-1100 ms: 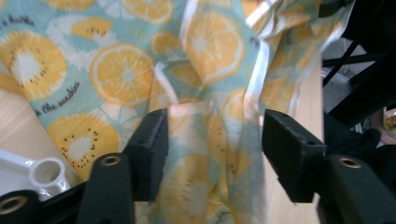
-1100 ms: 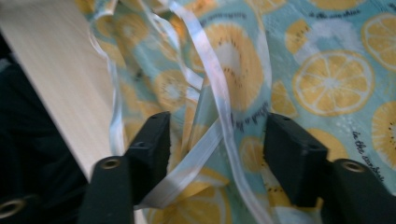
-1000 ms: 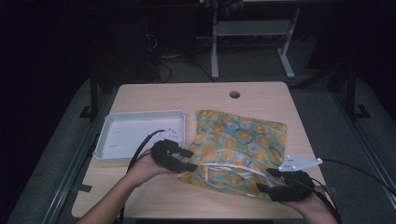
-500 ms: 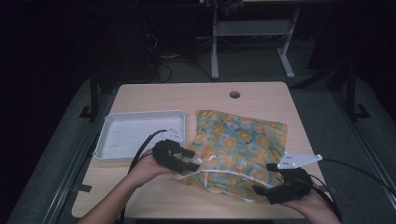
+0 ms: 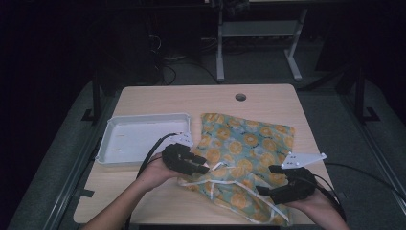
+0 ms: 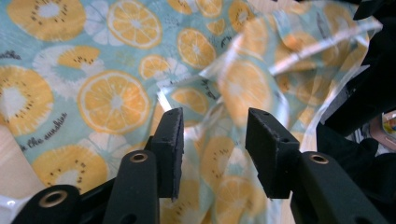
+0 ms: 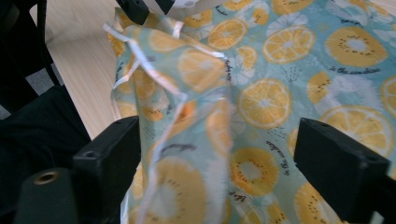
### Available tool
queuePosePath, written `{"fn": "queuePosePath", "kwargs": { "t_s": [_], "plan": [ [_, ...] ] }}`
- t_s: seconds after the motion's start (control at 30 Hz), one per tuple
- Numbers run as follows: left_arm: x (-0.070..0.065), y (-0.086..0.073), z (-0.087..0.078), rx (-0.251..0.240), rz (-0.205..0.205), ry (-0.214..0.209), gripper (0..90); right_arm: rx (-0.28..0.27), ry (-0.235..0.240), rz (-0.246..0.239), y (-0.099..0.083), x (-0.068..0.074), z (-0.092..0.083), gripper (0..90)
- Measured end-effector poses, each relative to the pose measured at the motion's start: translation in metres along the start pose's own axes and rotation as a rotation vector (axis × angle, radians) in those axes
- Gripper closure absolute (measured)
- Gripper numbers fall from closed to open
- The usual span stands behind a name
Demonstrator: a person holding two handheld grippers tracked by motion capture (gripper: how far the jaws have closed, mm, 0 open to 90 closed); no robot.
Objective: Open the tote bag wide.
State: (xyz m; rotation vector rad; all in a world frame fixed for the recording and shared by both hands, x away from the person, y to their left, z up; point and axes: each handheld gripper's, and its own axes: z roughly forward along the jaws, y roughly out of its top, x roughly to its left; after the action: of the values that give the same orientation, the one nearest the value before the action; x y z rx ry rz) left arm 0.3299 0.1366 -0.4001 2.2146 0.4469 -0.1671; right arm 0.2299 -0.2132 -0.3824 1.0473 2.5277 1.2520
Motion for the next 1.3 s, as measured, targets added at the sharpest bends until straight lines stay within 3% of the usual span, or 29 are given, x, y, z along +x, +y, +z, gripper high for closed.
{"fn": "queuePosePath", "kwargs": {
  "t_s": [0.1,0.27,0.33,0.5,0.63,0.77,0.83,0.9,0.93,1.0,1.2,1.3],
  "plan": [
    [0.003,0.001,0.003,0.0,0.0,-0.003,66.2,-0.02,0.016,0.0,0.0,-0.003,-0.003,36.9],
    [0.004,0.001,0.009,0.033,0.011,-0.008,85.1,0.006,0.058,0.007,-0.001,-0.005,0.002,62.8],
    [0.004,0.001,0.011,0.046,0.021,-0.01,89.6,0.022,0.069,-0.007,-0.002,-0.003,0.009,78.9],
    [0.002,-0.004,0.019,0.071,0.033,-0.02,89.6,0.059,0.115,-0.045,-0.005,0.003,0.019,88.5],
    [-0.001,-0.01,0.024,0.094,0.032,-0.025,89.2,0.065,0.153,-0.071,-0.009,0.011,0.024,88.1],
    [0.0,-0.016,0.029,0.134,0.036,-0.011,88.2,0.045,0.193,-0.066,-0.012,0.018,0.023,88.1],
    [0.001,-0.018,0.032,0.156,0.041,0.006,88.0,0.055,0.194,-0.068,-0.014,0.022,0.026,82.0],
    [0.002,-0.02,0.035,0.171,0.046,0.021,87.9,0.066,0.162,-0.063,-0.015,0.023,0.028,74.2],
    [0.002,-0.02,0.036,0.171,0.04,0.022,87.8,0.059,0.15,-0.048,-0.015,0.021,0.028,63.8],
    [0.003,-0.02,0.037,0.176,0.041,0.026,87.8,0.056,0.148,-0.043,-0.015,0.02,0.028,63.1],
    [0.006,-0.023,0.042,0.202,0.038,0.031,87.8,0.065,0.199,-0.053,-0.016,0.028,0.034,52.5],
    [0.005,-0.023,0.043,0.209,0.039,0.035,87.9,0.086,0.211,-0.058,-0.015,0.033,0.042,41.0]
  ]
}}
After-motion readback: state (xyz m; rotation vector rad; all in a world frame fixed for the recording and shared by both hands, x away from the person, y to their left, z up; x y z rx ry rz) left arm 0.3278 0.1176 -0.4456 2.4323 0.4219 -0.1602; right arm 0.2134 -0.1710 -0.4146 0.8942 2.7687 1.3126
